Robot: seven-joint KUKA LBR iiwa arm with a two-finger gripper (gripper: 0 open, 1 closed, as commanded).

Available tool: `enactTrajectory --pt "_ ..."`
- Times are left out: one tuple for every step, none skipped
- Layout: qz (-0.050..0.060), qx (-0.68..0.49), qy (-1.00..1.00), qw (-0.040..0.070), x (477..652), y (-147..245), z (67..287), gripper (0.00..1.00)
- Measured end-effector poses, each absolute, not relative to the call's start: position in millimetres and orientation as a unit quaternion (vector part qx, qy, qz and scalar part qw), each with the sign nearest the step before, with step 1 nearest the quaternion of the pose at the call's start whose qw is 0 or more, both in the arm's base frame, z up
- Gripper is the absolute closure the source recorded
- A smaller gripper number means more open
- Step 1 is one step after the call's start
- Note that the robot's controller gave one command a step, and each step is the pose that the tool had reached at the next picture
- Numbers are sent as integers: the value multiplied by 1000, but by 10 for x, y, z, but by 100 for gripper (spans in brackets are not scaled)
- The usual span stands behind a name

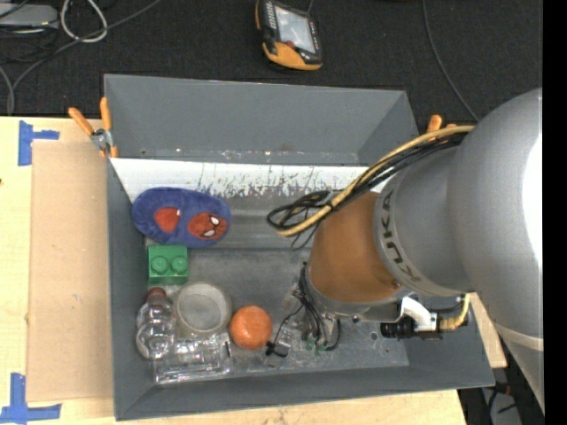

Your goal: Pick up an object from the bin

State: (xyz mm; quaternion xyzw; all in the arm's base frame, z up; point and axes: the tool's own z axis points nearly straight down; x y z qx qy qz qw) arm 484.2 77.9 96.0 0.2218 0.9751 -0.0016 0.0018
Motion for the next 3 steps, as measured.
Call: enactTrajectory --pt "-1 103 995 2 5240 1160 856 0" --pt "-3 187 982 0 5011 924 731 0" --pt "0 175 984 1 5237 1103 1624 0"
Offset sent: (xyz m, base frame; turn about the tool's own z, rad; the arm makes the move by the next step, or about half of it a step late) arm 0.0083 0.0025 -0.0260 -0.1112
